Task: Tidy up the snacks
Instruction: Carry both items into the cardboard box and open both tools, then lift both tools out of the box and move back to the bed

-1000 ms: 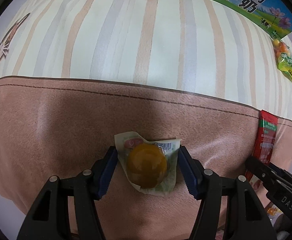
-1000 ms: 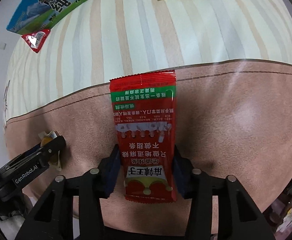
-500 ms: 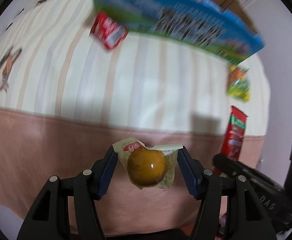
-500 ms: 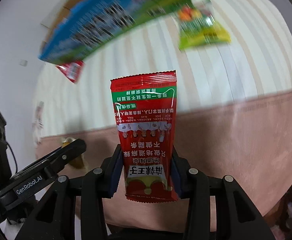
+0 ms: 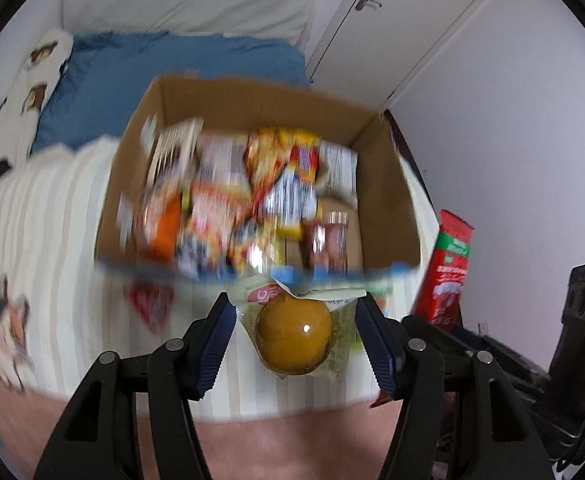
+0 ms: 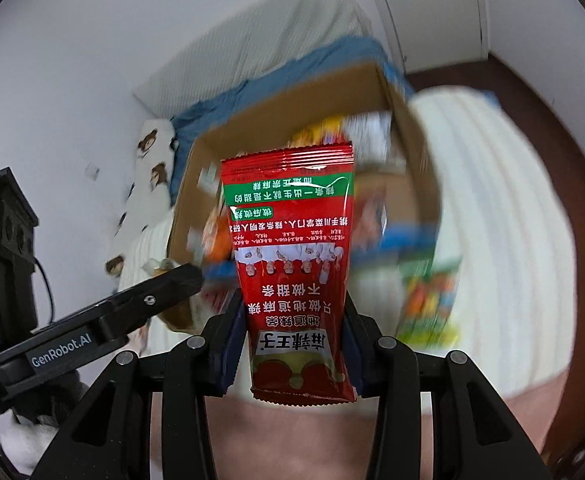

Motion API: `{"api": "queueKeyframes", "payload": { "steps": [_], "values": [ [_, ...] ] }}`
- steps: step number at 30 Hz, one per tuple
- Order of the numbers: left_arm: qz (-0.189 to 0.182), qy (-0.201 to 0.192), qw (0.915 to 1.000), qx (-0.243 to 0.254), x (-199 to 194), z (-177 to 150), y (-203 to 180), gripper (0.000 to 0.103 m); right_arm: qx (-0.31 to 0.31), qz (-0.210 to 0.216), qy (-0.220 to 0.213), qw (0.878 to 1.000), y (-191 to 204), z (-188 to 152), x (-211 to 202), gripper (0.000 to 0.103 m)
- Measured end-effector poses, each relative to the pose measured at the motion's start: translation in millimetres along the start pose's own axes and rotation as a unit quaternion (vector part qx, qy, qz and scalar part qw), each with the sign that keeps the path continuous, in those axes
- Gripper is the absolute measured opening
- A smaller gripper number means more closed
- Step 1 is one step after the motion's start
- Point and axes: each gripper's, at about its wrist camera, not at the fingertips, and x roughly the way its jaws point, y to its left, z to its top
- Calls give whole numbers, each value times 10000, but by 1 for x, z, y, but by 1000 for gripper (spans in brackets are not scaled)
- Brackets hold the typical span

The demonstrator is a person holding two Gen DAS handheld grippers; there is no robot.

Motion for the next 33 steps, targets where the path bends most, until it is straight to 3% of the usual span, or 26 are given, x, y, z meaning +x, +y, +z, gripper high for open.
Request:
{"api": "queueKeyframes", "payload": {
  "steps": [3,9,17,20,22,23,24,26,29,33],
  "values": [
    [18,96,10000,15,18,39,-2,59,-108,-270,-63,9996,-3,42,8,45],
    [40,715,9974,-125,81,95,6,59,-126,-784,192,9967,-18,100,52,45],
    [48,1643,9860,-289,159,106,16,60,-27,-999,802,9918,-40,115,125,46],
    [48,1968,9795,-426,177,102,21,60,170,-1023,1024,9893,-53,115,144,54],
    [197,1925,9807,-297,179,101,22,70,187,-1087,1050,9883,-58,114,149,62],
    [249,1866,9818,-264,179,102,21,86,162,-1066,1066,9884,-59,114,151,64],
    [280,1792,9831,-258,177,102,23,92,181,-1044,1097,9883,-60,113,152,66],
    [235,1732,9841,-303,173,103,26,92,199,-916,1128,9892,-58,112,151,80],
    [188,1643,9857,-316,164,103,30,94,82,-950,1144,9888,-49,111,151,90],
    [253,1438,9890,-230,147,108,36,94,-106,-1116,1113,9874,-36,110,150,97]
  ]
}}
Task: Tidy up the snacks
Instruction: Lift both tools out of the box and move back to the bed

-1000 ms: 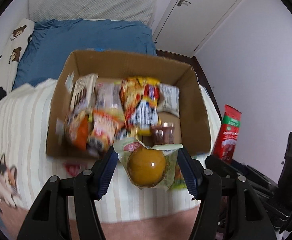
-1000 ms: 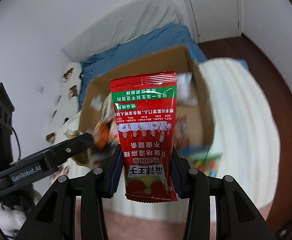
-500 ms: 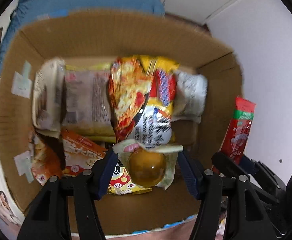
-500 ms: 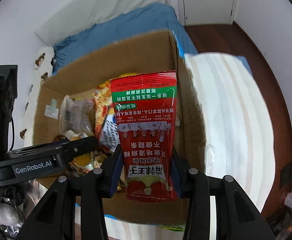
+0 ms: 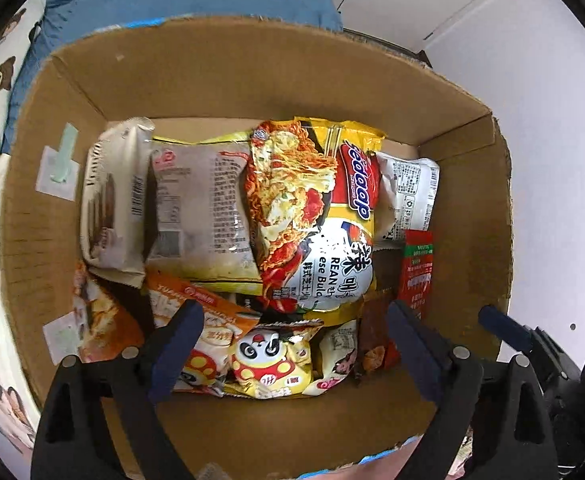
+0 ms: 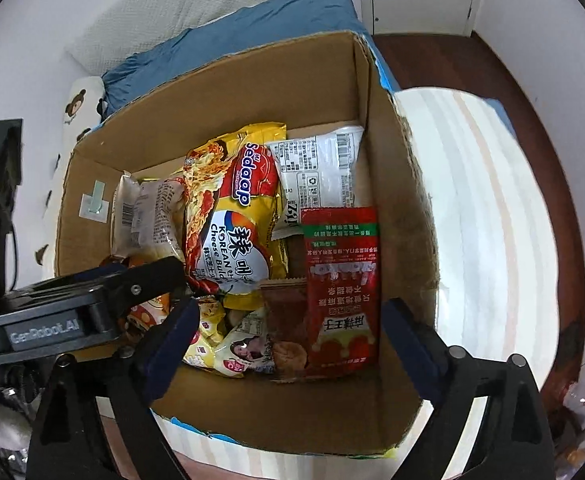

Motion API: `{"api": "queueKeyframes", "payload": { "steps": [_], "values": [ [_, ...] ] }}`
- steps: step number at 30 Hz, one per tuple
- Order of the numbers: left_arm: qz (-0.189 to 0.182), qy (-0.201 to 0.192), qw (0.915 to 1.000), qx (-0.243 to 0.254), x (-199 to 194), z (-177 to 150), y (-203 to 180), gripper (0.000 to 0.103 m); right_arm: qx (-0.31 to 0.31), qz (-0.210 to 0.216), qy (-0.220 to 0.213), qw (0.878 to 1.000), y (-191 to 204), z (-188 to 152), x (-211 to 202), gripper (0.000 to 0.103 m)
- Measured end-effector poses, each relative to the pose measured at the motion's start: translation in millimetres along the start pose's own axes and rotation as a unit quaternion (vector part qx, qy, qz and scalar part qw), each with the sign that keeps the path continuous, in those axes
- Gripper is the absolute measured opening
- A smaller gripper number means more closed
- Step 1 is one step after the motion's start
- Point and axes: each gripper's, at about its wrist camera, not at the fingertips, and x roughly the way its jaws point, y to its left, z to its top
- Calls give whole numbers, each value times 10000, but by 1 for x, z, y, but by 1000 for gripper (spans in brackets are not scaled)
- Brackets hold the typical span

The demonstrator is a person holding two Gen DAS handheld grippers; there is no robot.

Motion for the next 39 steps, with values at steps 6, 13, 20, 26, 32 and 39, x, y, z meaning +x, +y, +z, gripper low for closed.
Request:
{"api": "queueKeyframes", "payload": {
  "steps": [6,13,20,26,32,39],
  "values": [
    [285,-311,9990,134,-29,-15,6,94,-132,-169,-114,9997,9,-7,-12,99],
    [564,-765,9954,121,-63,-41,15,94,-213,-171,-260,9993,16,-23,-26,99],
    [913,-1559,9832,242,-94,-86,9,94,-396,-290,-745,9960,28,-59,-59,99],
    [1141,-2137,9695,373,-121,-134,7,94,-517,-302,-1155,9915,38,-98,-89,99],
    [1339,-2606,9548,495,-143,-177,3,94,-597,-270,-1584,9852,44,-133,-125,99],
    [1215,-2809,9514,328,-165,-215,7,94,-640,-208,-1903,9794,47,-170,-156,99]
  ]
}}
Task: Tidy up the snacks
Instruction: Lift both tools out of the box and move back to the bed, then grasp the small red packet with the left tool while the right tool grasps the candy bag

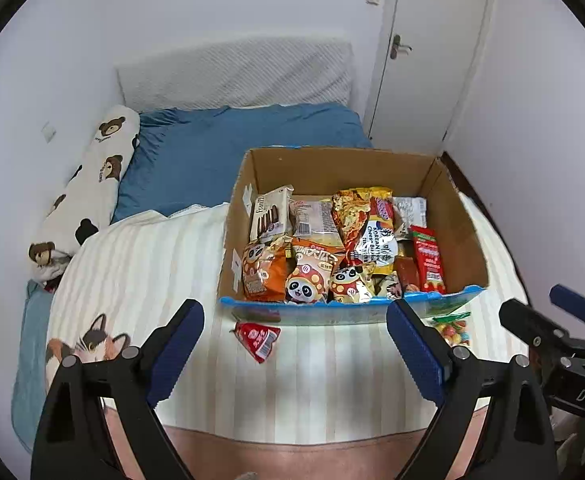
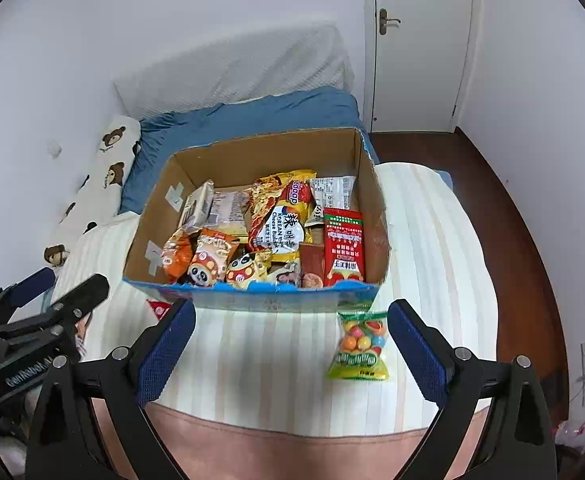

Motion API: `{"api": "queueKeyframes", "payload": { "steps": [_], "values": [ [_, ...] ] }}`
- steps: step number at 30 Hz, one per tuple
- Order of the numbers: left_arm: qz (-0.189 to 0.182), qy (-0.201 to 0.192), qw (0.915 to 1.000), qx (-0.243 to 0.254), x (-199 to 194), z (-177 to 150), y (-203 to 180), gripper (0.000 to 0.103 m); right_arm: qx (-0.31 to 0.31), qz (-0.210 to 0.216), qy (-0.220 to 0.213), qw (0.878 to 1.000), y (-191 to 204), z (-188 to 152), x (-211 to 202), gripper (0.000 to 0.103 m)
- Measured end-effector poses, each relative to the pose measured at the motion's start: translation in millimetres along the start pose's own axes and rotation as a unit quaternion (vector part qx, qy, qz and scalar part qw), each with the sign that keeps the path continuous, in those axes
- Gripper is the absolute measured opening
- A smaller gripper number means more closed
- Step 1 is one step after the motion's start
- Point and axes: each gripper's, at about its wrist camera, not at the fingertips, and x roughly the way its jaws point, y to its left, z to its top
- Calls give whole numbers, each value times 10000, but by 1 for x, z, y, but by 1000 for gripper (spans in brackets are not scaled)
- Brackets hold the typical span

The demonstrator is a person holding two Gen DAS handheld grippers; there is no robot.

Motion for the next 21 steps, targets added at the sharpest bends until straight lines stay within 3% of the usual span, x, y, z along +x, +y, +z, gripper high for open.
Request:
{"api": "queueKeyframes", "payload": {
  "steps": [6,10,21],
  "values": [
    [-45,-88,9996,-253,-21,-14,15,94,115,240,-6,9996,-2,-20,-21,99],
    [74,41,9995,-296,-15,-28,26,94,340,295,104,9989,-14,-35,-16,99],
    [358,1290,9891,-605,85,-71,65,94,1553,-87,1068,9820,-95,-75,99,99]
  ]
}}
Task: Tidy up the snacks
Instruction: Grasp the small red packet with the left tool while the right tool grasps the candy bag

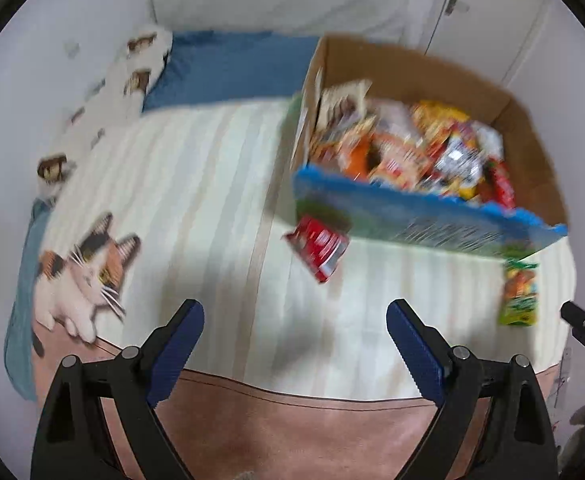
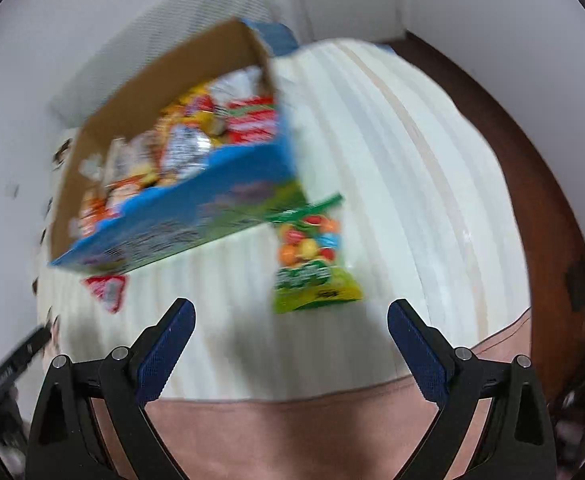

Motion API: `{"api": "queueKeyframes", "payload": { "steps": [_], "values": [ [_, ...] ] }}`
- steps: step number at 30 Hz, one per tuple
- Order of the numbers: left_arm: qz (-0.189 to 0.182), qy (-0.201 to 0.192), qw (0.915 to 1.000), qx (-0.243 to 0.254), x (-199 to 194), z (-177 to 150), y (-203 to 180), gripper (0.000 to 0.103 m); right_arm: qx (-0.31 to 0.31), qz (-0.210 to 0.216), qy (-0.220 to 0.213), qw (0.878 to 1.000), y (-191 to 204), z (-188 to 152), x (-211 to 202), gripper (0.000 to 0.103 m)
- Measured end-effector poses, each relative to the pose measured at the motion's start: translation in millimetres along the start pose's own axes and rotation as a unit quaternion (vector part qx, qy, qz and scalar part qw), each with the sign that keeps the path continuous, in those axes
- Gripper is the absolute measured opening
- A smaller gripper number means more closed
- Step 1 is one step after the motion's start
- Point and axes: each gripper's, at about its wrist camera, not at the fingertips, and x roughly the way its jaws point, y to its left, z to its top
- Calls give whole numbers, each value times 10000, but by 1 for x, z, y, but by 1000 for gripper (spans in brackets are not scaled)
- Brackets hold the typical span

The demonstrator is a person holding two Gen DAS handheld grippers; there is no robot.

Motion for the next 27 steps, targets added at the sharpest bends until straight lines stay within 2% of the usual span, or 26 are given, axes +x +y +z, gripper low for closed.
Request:
{"api": "queueKeyframes", "payload": {
  "steps": [5,10,12,14,15,17,19,20,21,24,27],
  "values": [
    [-151,568,9976,-362,48,5,14,94,378,-31,252,9990,-12,20,49,99],
    [-610,965,9885,-995,78,17,23,94,301,-150,583,9977,-4,31,93,99],
    [-744,959,9843,-1278,85,24,25,94,234,-214,543,9980,-1,31,101,92],
    [-831,941,9805,-1513,93,32,25,94,55,-425,469,9980,4,28,105,76],
    [-855,929,9794,-1575,97,35,24,94,26,-455,426,9981,5,28,105,73],
    [-884,929,9787,-1605,108,41,21,94,-20,-495,387,9980,5,26,105,61],
    [-784,887,9810,-1540,115,43,18,87,-43,-487,392,9980,4,25,103,59],
    [-737,867,9825,-1475,119,43,16,64,-81,-498,394,9979,4,23,102,56],
    [-717,843,9834,-1440,121,42,15,46,-112,-506,398,9979,0,23,100,55],
    [-707,726,9853,-1378,118,37,13,41,-187,-457,461,9977,-1,20,98,54],
    [-702,722,9876,-1207,109,26,9,41,-309,-346,571,9973,-1,9,92,54]
  ]
}}
